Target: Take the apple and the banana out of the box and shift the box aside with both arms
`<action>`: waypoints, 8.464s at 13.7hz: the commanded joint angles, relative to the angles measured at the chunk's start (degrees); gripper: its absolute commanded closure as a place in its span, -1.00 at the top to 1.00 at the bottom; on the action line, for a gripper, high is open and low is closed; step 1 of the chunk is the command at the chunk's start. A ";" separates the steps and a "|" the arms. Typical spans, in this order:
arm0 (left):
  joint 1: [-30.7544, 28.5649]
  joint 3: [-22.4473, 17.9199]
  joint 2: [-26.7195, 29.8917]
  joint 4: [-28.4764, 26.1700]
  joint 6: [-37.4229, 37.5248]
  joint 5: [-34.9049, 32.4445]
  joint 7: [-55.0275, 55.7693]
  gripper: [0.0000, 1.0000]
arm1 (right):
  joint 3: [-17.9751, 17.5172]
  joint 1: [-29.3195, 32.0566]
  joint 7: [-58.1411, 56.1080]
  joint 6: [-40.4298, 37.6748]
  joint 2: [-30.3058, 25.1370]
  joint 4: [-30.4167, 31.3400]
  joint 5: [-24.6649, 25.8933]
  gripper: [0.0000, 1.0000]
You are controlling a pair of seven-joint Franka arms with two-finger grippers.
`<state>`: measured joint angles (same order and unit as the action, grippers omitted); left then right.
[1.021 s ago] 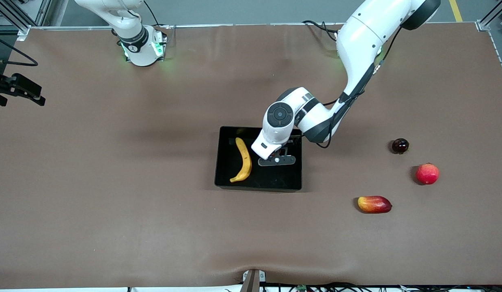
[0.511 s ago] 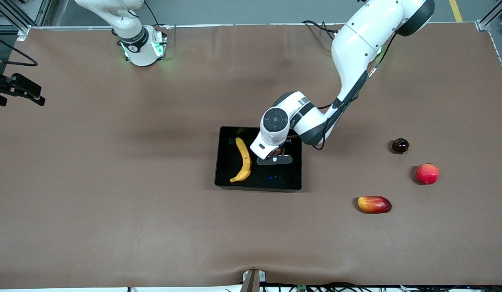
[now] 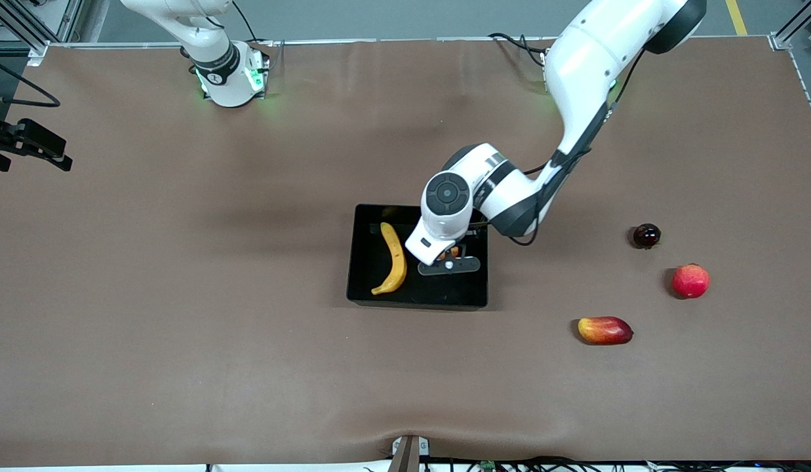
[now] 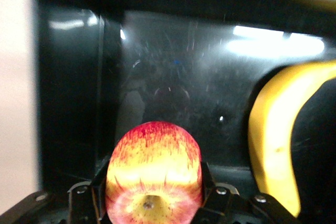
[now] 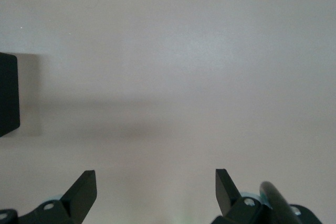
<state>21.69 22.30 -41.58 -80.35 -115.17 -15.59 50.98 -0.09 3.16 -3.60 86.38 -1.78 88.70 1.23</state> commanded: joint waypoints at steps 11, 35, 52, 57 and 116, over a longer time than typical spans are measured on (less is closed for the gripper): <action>-30.89 0.46 14.33 -11.47 9.47 -1.63 -28.11 -1.00 | -0.87 1.24 0.70 -0.42 0.81 -1.34 0.18 1.00; -44.90 0.55 9.04 -22.40 -15.44 -8.76 -38.24 1.00 | -0.79 1.24 0.70 -0.42 0.81 -1.34 0.18 1.00; -9.88 12.45 -0.69 -3.44 -9.46 -9.55 -2.20 1.00 | -0.87 1.24 0.44 0.80 1.69 -1.34 0.09 1.00; 10.02 -4.71 -8.77 5.29 -14.10 -8.84 4.38 1.00 | -0.70 1.33 0.17 1.43 4.41 -1.34 1.05 1.00; -25.29 -5.86 20.29 -27.96 -14.76 -9.68 -27.25 1.00 | -0.43 -9.96 18.12 20.86 25.77 1.65 -12.66 -1.00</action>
<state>-3.08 15.72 -25.62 -110.88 -134.11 -29.85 24.35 0.82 -12.26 18.29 108.16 25.95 88.43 -11.06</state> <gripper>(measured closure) 0.000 0.947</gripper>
